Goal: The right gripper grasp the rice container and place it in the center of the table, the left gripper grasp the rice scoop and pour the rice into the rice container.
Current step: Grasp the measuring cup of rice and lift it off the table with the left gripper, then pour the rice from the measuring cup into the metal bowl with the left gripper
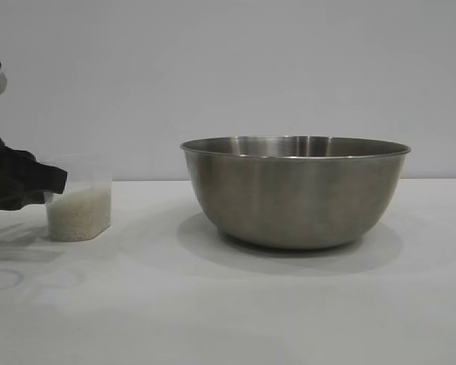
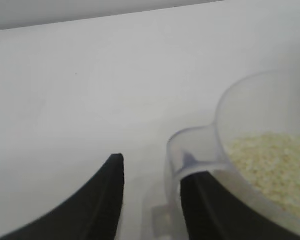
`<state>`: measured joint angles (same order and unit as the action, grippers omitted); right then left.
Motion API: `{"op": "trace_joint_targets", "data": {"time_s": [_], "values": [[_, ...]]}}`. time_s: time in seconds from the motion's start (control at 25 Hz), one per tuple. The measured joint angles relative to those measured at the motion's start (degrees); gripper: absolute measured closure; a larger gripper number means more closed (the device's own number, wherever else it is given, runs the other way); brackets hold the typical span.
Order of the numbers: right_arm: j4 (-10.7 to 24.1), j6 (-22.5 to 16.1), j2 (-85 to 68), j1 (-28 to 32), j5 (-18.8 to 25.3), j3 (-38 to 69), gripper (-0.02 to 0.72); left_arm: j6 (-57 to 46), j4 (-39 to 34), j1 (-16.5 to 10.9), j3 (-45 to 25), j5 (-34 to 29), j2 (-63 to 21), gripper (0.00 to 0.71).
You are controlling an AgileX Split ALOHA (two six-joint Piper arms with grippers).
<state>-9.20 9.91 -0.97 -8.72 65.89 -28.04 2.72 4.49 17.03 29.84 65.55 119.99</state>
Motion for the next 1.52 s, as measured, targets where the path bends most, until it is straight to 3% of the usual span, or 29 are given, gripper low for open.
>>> {"op": "trace_joint_targets", "data": {"time_s": [0.12, 0.2, 0.44, 0.8, 0.92, 1.12, 1.52], "values": [[0.0, 0.0, 0.0, 0.0, 0.0, 0.0, 0.227, 2.4, -1.3, 0.0, 0.6, 0.0, 0.0, 0.710], [0.1, 0.0, 0.0, 0.0, 0.0, 0.0, 0.281, 3.8, -2.4, 0.0, 1.0, 0.0, -0.1, 0.710], [0.1, 0.0, 0.0, 0.0, 0.0, 0.0, 0.276, 10.0, -7.3, 0.0, 1.2, -0.8, -5.5, 0.710], [0.1, 0.0, 0.0, 0.0, 0.0, 0.0, 0.276, 19.6, -21.8, 0.4, 8.8, -0.8, -13.7, 0.710], [0.1, 0.0, 0.0, 0.0, 0.0, 0.0, 0.276, 24.7, -26.1, 1.8, 12.7, -1.6, -13.7, 0.710], [0.1, 0.0, 0.0, 0.0, 0.0, 0.0, 0.276, 32.2, -30.5, 5.6, 17.3, -8.4, -13.7, 0.710], [0.1, 0.0, 0.0, 0.0, 0.0, 0.0, 0.276, 61.9, -35.7, 12.2, 24.5, -22.0, -13.7, 0.710]]}}
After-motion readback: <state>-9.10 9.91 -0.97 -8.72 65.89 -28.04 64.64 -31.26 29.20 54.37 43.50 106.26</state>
